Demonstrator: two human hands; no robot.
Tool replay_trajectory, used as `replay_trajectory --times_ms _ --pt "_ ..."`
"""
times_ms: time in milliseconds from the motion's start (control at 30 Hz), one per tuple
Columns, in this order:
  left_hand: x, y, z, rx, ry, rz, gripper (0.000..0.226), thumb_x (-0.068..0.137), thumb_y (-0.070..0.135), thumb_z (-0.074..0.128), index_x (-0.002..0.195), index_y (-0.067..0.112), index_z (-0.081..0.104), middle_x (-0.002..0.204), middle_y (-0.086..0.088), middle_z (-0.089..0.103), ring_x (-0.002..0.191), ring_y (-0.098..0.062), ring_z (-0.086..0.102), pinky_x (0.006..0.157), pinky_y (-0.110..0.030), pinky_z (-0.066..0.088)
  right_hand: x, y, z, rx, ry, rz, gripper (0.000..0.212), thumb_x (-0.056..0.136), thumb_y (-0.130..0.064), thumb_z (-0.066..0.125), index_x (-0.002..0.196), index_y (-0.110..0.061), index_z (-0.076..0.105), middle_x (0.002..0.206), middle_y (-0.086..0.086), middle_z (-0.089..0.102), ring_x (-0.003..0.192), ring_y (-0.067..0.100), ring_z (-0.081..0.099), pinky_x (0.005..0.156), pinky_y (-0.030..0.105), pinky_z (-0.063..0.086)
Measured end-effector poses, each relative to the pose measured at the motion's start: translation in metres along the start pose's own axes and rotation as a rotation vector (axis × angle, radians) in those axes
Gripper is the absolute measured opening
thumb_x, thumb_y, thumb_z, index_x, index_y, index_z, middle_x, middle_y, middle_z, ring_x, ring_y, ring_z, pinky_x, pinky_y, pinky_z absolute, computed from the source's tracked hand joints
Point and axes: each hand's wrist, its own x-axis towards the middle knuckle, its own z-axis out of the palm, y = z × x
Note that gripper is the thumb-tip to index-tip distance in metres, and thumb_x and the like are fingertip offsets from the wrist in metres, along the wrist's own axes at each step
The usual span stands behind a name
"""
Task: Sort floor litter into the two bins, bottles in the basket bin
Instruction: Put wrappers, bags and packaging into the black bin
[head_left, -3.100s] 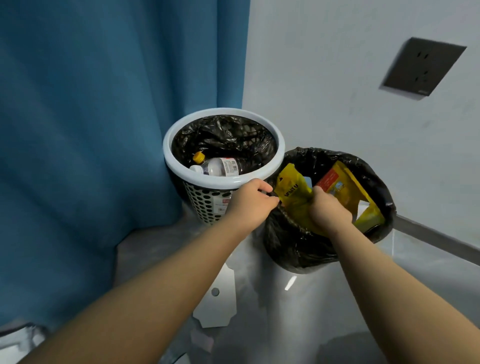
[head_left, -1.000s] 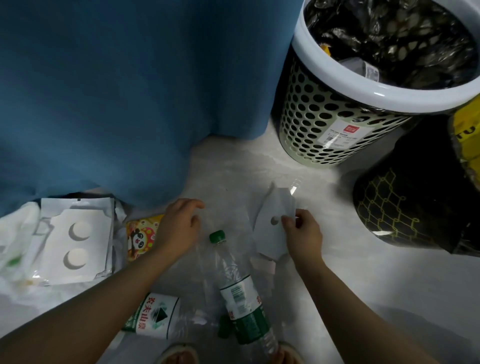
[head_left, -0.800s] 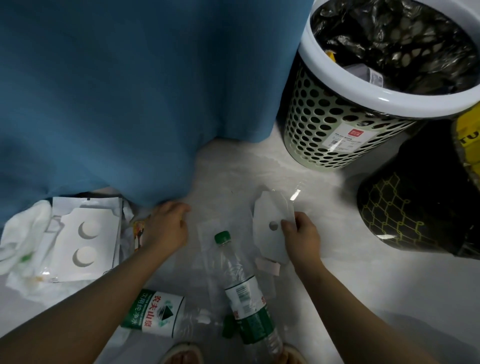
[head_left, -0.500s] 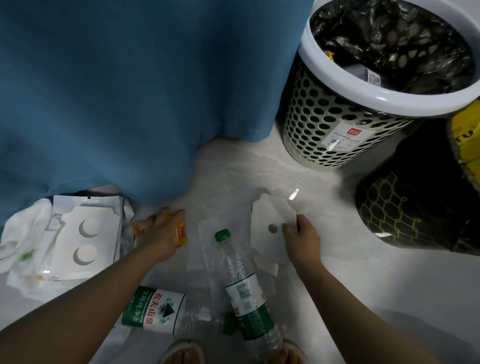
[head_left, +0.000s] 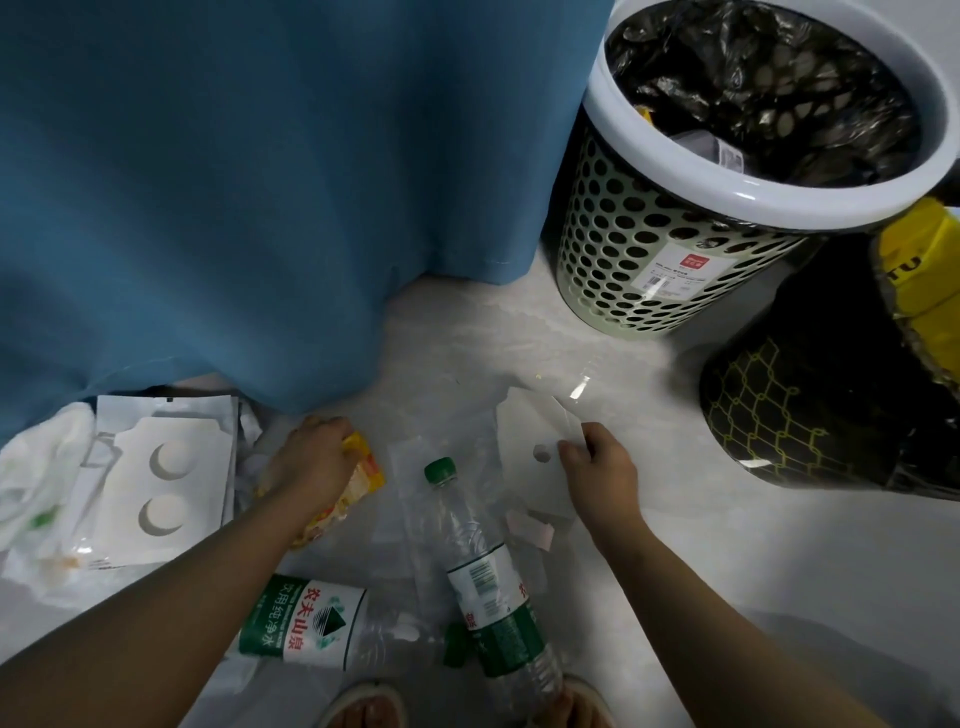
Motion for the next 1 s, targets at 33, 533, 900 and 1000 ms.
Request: replay_trajectory --times_ms 33,533,900,1000 --pt "-0.001 0.008 -0.007 -0.064 0.030 0.005 0.022 0.090 0.016 0.051 0.109 0.007 0.058 0.117 -0.020 0.057 0.108 -0.035 0.053 0.082 -0.035 0.042 0.000 0.000 -0.001 0.016 0.010 0.000 0.017 0.092 -0.011 0.047 0.105 -0.010 0.059 0.092 0.003 0.057 0.085 0.024 0.053 0.070 0.033 0.045" --pt "-0.027 0.143 -0.067 -1.171 -0.230 -0.054 0.009 0.098 0.021 0.043 0.100 0.016 0.050 0.086 -0.001 0.064 0.073 -0.017 0.064 0.062 -0.028 0.052 -0.011 -0.065 -0.024 0.612 -0.064 0.055 0.018 0.096 -0.010 0.042 0.107 -0.019 0.053 0.091 -0.002 0.062 0.079 0.012 0.060 0.063 0.026 0.047" --pt "-0.055 0.199 -0.093 -1.238 -0.001 0.138 0.038 0.087 0.010 0.061 0.112 0.029 0.040 0.093 0.004 0.060 0.081 -0.015 0.064 0.074 -0.034 0.056 -0.025 -0.089 -0.067 0.559 0.051 -0.173 0.041 0.080 0.004 0.063 0.103 -0.027 0.049 0.105 0.005 0.066 0.095 0.022 0.066 0.083 0.041 0.056" --pt "-0.062 0.224 -0.108 -1.251 -0.043 0.220 0.036 0.087 0.009 0.059 0.113 0.028 0.042 0.101 -0.003 0.061 0.078 -0.014 0.063 0.067 -0.030 0.054 -0.030 -0.098 -0.096 0.587 0.149 -0.269 0.042 0.081 0.006 0.061 0.105 -0.026 0.049 0.101 0.001 0.066 0.092 0.019 0.067 0.084 0.042 0.056"
